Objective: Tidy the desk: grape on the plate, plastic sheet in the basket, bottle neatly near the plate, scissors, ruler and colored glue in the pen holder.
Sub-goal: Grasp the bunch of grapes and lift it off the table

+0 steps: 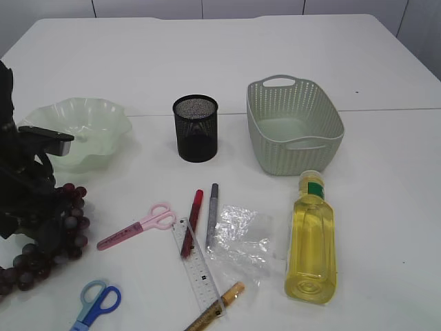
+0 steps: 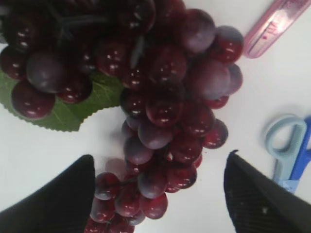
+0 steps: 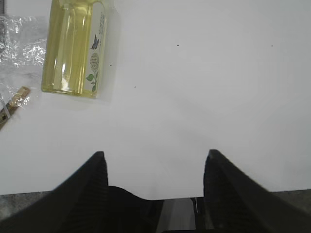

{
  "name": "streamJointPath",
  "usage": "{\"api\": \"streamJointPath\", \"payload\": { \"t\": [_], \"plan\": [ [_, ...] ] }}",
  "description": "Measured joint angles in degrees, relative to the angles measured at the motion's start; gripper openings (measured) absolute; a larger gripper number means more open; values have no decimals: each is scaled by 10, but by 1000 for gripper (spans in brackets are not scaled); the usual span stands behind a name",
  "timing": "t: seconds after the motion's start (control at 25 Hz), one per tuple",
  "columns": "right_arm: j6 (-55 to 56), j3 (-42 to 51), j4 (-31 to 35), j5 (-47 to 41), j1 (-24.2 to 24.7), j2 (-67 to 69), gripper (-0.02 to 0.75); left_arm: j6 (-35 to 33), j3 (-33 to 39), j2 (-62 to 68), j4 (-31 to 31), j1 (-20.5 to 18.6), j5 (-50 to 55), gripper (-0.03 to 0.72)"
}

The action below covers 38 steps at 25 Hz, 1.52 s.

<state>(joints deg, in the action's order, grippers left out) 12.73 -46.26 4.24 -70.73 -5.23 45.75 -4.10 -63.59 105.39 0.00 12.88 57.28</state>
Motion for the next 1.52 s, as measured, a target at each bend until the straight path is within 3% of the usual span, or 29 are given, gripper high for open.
{"api": "streamJointPath", "payload": {
  "t": [1.04,1.24,1.44,1.52],
  "plan": [
    [-1,0,-20,9,0,0,458,0,-1,79,-14,1,-23,566],
    [-1,0,-29,10,0,0,457,0,-1,79,-14,1,-29,421],
    [-1,0,-31,10,0,0,457,0,-3,79,-15,1,-35,158],
    [-1,0,-31,10,0,0,458,1,-3,79,-15,1,-35,105]
  ]
}}
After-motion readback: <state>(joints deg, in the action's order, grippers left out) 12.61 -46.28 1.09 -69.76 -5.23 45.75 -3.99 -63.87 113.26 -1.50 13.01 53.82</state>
